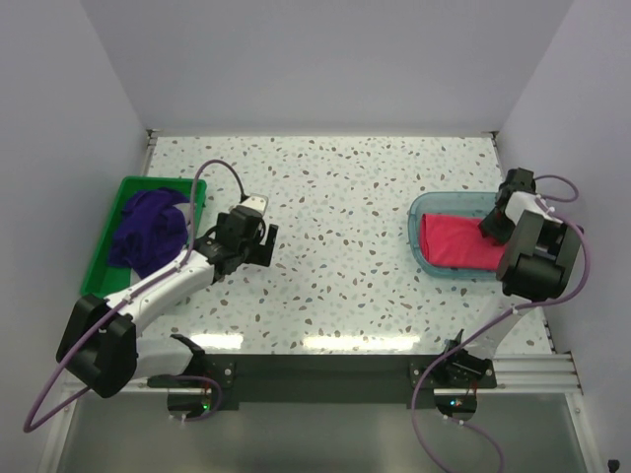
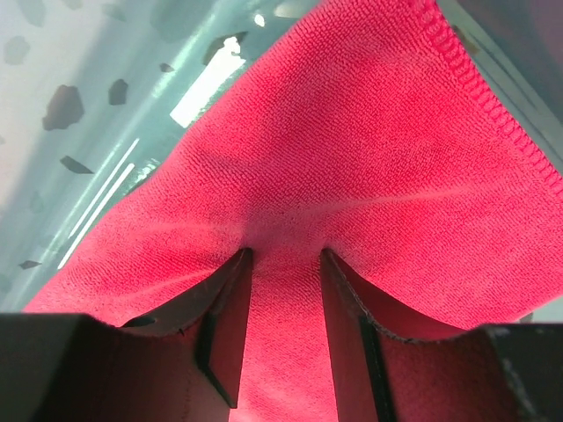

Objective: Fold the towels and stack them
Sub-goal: Neatly place the folded towel into the bin, then grab crumpled towel

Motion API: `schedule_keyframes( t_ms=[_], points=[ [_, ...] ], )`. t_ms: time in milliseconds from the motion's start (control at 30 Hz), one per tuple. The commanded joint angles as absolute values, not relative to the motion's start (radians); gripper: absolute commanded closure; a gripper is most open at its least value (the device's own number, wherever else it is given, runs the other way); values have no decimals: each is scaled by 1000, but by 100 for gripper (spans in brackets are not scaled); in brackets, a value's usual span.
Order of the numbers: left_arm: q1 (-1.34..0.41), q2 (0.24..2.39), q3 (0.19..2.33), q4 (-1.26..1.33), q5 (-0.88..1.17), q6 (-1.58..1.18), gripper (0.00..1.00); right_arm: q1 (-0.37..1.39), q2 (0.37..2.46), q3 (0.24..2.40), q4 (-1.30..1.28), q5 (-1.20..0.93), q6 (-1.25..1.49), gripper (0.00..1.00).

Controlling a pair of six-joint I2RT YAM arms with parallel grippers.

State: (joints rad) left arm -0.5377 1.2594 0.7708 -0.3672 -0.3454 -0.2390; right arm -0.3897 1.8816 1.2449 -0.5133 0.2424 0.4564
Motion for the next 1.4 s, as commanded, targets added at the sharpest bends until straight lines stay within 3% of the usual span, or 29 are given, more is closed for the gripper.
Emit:
schedule_keyframes(
  t_ms=[0, 300, 433, 667, 800, 1100, 1367],
  points=[
    [-535, 1262, 779, -336, -364, -233, 2, -400, 1830, 1233, -581, 307, 456, 58],
    [-534, 1258, 785, -334, -362, -251, 1, -331, 1617, 1210, -577, 241, 379, 53],
    [-532, 1235, 801, -331, -342, -291, 0, -195, 1523, 1238, -612, 224, 342, 46],
    [-447, 1296, 994, -471, -365, -368, 0, 93, 1368, 1288, -696, 148, 282, 15],
    [-265, 1307, 1084, -549, -350, -405, 0, 250, 1304, 1275, -716, 63, 273, 4],
    [188, 1397, 1109, -493, -328, -423, 6, 452, 1249, 1167, -693, -150, 285, 2],
    [368, 1538, 1172, -454, -394, -460, 8, 477, 1206, 1101, -692, -192, 252, 1]
  ],
)
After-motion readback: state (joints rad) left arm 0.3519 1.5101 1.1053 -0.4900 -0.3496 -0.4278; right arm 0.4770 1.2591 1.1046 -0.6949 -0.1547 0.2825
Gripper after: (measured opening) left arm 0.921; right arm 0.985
